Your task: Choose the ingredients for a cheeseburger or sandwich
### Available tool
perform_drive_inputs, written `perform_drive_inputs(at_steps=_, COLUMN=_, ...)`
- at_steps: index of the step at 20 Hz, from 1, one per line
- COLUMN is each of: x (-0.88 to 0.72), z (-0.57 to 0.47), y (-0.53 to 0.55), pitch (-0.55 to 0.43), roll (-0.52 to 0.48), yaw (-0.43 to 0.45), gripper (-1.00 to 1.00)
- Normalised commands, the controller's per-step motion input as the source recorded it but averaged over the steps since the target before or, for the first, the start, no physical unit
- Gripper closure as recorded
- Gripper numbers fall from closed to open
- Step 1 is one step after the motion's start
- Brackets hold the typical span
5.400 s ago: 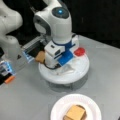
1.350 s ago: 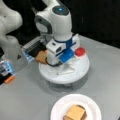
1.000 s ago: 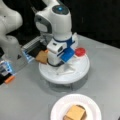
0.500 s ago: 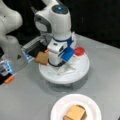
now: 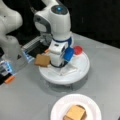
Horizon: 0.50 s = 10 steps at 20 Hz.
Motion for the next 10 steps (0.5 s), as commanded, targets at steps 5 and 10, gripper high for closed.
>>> perform_drive_inputs(at_steps=5, x=-0.12, z=-0.12, y=-0.1, pitch=-0.152, roll=0.181, yaw=0.183, gripper=-1.0)
perform_drive_inputs(at_steps=10, x=-0.11, z=-0.16, y=-0.09, pitch=-0.149, roll=0.245, yaw=0.156, gripper=-1.0)
